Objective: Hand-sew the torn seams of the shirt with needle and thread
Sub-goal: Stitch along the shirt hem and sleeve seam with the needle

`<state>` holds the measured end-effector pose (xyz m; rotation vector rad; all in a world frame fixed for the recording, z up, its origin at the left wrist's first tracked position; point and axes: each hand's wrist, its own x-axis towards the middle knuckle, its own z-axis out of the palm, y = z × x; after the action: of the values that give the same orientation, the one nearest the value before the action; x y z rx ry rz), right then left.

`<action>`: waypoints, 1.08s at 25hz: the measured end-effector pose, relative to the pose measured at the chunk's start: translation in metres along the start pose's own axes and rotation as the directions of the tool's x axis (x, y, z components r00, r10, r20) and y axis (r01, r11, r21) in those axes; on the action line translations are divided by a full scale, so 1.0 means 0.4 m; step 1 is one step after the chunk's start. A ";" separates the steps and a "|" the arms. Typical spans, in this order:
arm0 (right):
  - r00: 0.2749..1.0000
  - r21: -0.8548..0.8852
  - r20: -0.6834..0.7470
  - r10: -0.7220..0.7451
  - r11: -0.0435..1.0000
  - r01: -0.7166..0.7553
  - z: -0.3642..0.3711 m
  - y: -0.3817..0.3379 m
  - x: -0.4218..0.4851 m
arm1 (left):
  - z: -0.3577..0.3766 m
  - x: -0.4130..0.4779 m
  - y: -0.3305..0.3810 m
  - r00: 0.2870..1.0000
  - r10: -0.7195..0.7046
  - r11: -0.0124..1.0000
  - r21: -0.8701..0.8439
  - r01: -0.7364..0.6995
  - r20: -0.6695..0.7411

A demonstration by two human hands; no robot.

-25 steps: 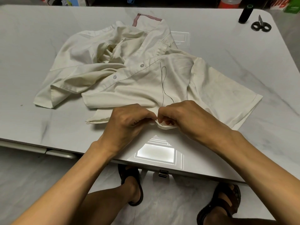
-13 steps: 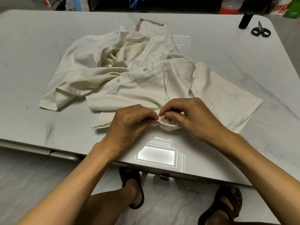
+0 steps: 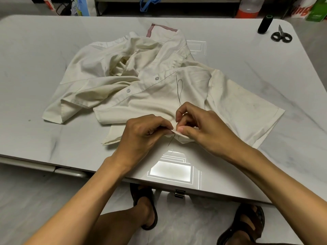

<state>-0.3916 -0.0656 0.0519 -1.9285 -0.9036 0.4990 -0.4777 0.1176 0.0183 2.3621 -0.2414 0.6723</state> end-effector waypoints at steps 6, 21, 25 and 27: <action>0.860 -0.570 -0.132 -0.492 0.748 0.341 0.023 0.013 -0.014 | -0.015 0.025 0.022 0.945 -0.305 0.909 -0.261 0.325 0.116; 0.909 0.086 -0.401 -0.115 0.983 0.162 0.034 -0.029 0.008 | -0.030 0.043 0.020 0.828 -0.501 0.699 -0.447 0.558 0.251; 0.888 0.534 -0.416 0.197 0.843 0.063 0.000 -0.050 0.011 | -0.026 0.041 0.023 0.802 -0.537 0.652 -0.475 0.591 0.261; 0.871 0.573 -0.431 0.235 0.817 0.063 0.004 -0.052 0.011 | -0.025 0.042 0.021 0.796 -0.542 0.642 -0.480 0.598 0.267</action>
<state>-0.3978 -0.0549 0.0694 -1.4288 -0.2766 0.2683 -0.4703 0.1176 0.0382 1.7534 0.2571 0.1321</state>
